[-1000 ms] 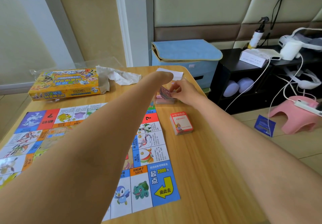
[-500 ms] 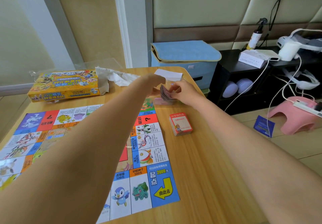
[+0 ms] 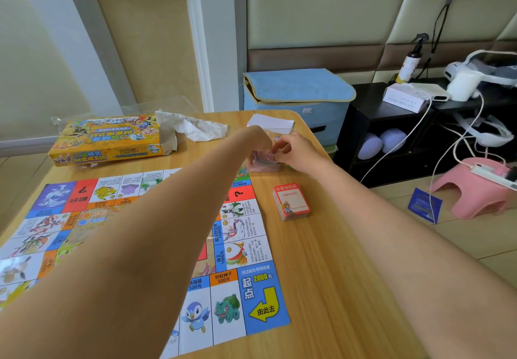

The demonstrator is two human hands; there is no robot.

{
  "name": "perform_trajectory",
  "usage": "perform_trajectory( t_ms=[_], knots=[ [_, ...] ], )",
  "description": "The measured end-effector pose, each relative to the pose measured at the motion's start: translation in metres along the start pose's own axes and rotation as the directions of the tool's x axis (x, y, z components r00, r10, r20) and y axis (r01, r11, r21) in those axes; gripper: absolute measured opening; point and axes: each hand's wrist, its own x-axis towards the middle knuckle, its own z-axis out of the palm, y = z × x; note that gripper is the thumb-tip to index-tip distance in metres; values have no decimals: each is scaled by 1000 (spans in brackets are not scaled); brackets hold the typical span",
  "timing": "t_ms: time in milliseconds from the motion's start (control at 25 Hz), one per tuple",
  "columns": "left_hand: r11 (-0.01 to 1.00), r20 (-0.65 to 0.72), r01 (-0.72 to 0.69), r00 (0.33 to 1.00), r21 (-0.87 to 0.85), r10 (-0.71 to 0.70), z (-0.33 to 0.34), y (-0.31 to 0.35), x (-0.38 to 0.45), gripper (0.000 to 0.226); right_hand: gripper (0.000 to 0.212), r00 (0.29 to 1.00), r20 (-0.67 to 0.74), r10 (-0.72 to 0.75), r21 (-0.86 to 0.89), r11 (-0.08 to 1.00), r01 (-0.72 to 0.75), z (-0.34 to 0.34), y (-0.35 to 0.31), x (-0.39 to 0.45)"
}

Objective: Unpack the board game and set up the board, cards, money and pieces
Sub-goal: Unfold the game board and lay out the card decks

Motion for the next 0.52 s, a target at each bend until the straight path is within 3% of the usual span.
perform_trajectory(
  t_ms=[120,360,520],
  knots=[
    [999,-11,23,1000,-46,-24,-1,3,0,42,18,1000,1,-8,-19,1000,8,1,0,0],
    [920,32,108,994,-376,-104,-2,-3,6,40,16,1000,-4,-8,-14,1000,8,3,5,4],
    [918,57,135,991,-373,-123,-7,-8,2,37,15,1000,3,-7,-4,1000,7,3,7,5]
  ],
)
